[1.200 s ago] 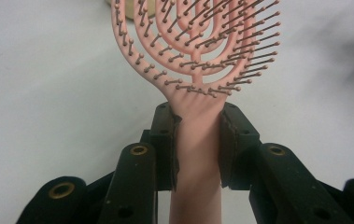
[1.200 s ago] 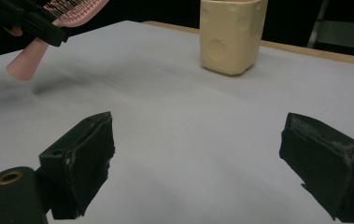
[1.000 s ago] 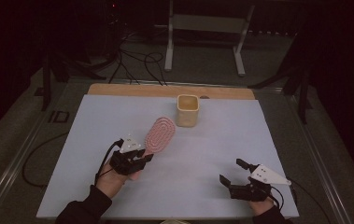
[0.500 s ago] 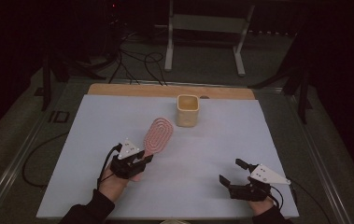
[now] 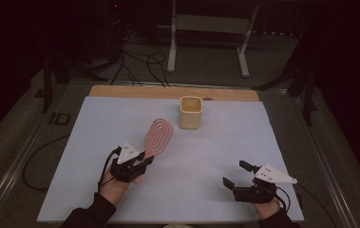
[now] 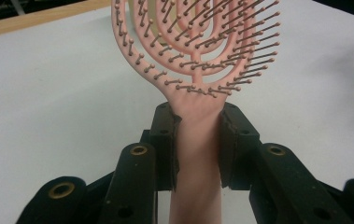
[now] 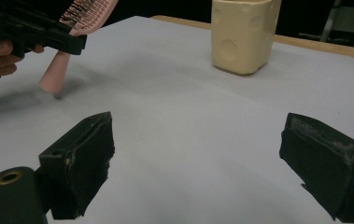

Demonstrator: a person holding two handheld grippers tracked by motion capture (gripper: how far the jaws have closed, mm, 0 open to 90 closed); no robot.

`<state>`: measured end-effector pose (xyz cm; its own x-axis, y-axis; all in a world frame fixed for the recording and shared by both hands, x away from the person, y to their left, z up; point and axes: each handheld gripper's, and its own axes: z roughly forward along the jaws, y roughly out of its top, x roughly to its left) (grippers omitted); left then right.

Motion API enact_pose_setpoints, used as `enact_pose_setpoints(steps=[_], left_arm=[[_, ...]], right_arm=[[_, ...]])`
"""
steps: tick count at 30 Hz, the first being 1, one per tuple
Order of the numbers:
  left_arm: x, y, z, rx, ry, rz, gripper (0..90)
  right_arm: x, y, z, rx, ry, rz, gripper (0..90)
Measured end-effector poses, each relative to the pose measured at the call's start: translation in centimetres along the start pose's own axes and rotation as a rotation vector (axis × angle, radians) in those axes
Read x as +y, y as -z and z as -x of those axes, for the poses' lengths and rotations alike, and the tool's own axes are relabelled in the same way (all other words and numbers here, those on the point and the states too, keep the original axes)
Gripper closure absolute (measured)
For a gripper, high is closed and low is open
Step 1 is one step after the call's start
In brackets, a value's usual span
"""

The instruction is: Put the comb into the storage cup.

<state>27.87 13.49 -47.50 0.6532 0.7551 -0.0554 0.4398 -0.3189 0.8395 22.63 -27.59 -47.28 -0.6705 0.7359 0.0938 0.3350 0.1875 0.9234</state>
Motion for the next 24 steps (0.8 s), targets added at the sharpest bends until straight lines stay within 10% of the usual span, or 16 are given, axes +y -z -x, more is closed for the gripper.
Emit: enact_pose_setpoints(steps=[24], left_arm=[[0.0, 0.5, 0.1, 0.012, 0.006, 0.014, 71.1]], right_arm=[[7.9, 0.7, -0.7, 0.003, 0.051, 0.016, 8.6]])
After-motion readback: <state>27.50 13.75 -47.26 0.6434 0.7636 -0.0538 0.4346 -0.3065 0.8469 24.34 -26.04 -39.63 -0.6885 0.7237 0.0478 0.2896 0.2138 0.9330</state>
